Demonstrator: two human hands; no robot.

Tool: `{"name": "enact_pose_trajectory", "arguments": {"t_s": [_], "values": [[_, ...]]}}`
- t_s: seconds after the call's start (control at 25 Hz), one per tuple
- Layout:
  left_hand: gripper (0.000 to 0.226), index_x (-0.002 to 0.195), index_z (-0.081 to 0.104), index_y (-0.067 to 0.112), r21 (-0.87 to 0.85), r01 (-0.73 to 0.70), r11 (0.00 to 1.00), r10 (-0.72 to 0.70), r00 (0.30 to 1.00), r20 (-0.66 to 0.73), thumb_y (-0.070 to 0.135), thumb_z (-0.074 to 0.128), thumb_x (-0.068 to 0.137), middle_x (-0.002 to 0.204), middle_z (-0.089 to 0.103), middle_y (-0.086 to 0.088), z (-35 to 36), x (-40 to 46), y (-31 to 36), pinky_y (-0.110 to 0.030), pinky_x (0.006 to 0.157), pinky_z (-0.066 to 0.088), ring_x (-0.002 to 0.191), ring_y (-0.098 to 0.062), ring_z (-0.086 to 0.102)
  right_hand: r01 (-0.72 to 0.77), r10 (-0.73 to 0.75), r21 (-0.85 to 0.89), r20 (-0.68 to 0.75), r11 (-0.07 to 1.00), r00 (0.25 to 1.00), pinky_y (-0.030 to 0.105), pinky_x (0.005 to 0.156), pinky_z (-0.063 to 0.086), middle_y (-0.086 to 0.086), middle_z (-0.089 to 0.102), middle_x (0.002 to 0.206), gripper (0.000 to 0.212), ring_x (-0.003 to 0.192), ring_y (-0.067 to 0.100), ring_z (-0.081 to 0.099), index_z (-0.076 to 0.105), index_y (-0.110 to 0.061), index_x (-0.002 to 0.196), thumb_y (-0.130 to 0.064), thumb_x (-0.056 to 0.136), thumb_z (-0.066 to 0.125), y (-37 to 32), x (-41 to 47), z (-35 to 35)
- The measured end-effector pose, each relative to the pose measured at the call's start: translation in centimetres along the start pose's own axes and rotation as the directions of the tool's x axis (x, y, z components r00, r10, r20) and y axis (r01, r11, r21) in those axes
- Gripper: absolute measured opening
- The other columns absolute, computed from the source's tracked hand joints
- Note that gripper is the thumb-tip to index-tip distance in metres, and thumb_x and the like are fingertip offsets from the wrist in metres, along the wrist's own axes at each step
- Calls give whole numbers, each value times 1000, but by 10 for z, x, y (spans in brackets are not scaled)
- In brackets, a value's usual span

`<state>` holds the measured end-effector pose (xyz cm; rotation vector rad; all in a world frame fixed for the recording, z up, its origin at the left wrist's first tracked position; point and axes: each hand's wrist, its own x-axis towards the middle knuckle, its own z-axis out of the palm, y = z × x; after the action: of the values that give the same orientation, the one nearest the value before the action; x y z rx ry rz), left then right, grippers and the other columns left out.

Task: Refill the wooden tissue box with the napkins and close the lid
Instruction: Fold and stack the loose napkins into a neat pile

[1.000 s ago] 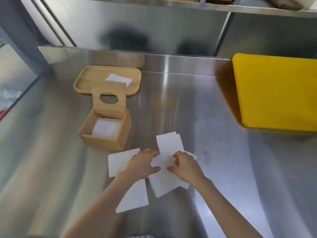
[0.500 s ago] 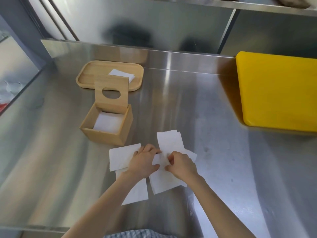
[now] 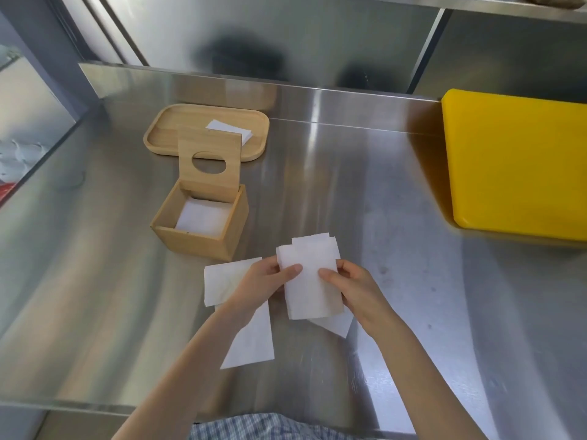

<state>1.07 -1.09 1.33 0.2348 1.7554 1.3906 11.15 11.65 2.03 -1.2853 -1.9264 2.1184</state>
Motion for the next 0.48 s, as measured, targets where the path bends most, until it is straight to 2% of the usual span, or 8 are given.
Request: {"name": "enact_pose_trajectory", "arguments": {"t_s": [0.08,0.2,0.32,0.4,0.48], "values": [[19,103,64,13,-172,68,983,-63,997,37,23,57,90,103,70,-4,3,-3,-3,-29,80,54,95,-21,65,-4,6,87,-20,996,1000,44,96,48,7,67,99,14,94,24,61,62,-7,101,-11,88,60,2,1,2],[18,100,65,8,-176,89,980,-89,996,7,21,57,90,104,68,-13,8,-2,-11,-36,82,53,92,-26,64,14,-11,69,-33,997,999,44,94,49,10,66,99,18,92,23,61,62,-1,102,-11,88,60,6,1,10],[13,93,66,10,-210,89,974,-107,991,-75,20,58,89,105,68,-15,5,-1,-12,-44,85,52,92,-29,64,32,-30,40,-62,999,998,28,77,55,9,65,94,17,82,20,61,63,-3,98,-17,91,57,3,6,9],[10,90,66,14,-216,86,973,-112,987,-112,20,58,89,99,69,-9,-1,0,-12,-43,84,52,90,-26,64,78,-91,-80,-174,994,981,28,76,55,10,68,97,18,82,20,65,63,-6,98,-22,91,57,0,18,4],[9,90,64,15,-211,84,974,-115,984,-139,21,57,90,96,68,-6,-6,1,-12,-41,84,52,90,-24,63,59,-174,-358,-297,932,939,35,87,49,11,66,109,28,100,25,62,61,-8,107,-27,88,60,-3,33,0]]}}
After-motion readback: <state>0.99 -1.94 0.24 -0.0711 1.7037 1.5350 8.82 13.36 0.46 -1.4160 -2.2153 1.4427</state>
